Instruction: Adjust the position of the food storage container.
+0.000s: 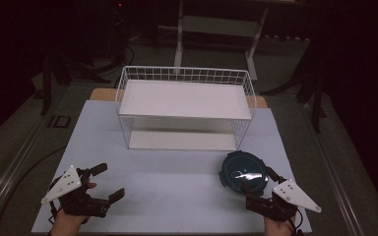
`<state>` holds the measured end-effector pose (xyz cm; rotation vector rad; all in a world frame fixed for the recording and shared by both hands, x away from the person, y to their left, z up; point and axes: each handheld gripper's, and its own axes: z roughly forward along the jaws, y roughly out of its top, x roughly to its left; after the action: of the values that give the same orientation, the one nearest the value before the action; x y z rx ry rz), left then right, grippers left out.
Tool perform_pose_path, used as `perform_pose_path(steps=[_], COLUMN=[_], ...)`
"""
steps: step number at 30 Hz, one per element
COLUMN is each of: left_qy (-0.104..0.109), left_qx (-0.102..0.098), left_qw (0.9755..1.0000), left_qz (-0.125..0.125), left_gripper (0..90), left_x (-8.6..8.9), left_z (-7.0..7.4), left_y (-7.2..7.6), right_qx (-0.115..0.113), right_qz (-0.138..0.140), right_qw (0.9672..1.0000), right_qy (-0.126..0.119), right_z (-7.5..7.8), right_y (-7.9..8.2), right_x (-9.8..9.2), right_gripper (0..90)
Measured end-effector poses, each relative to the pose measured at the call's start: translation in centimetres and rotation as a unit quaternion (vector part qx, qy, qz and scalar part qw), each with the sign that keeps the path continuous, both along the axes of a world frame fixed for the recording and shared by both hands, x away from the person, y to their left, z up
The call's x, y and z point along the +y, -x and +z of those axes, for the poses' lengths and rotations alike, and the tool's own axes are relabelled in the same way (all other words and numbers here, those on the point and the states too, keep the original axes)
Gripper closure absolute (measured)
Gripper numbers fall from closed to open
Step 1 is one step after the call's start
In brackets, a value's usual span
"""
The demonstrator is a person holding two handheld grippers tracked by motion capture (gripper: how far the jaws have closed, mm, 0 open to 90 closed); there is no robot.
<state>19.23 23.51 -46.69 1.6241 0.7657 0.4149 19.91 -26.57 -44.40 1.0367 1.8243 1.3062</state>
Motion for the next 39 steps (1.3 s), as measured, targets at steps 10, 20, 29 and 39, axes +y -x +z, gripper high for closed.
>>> perform_pose_path(steps=[10,20,29,39], left_qy=[-0.001,0.0,-0.002,-0.002], left_qx=[-0.003,-0.007,-0.008,-0.007], left_qw=[0.9999,0.9999,0.9998,0.9998], left_qz=[-0.009,-0.015,-0.015,-0.017], left_gripper=[0.0,0.0,0.0,0.0], left_x=[-0.1,-0.2,-0.2,-0.2], left_z=[0.1,0.1,0.1,0.0], left_y=[0.1,0.1,0.1,0.1], right_qx=[-0.013,-0.014,-0.013,0.001], right_qz=[0.015,0.056,0.067,0.053], right_qw=[0.9998,0.9983,0.9976,0.9985], right_qy=[-0.003,0.004,-0.009,0.011], right_z=[1.4,3.5,4.4,4.3], right_y=[0.8,0.0,-1.8,-4.3], right_x=[0.5,0.9,0.2,-0.4], right_gripper=[9.1,9.1,9.1,9.2])
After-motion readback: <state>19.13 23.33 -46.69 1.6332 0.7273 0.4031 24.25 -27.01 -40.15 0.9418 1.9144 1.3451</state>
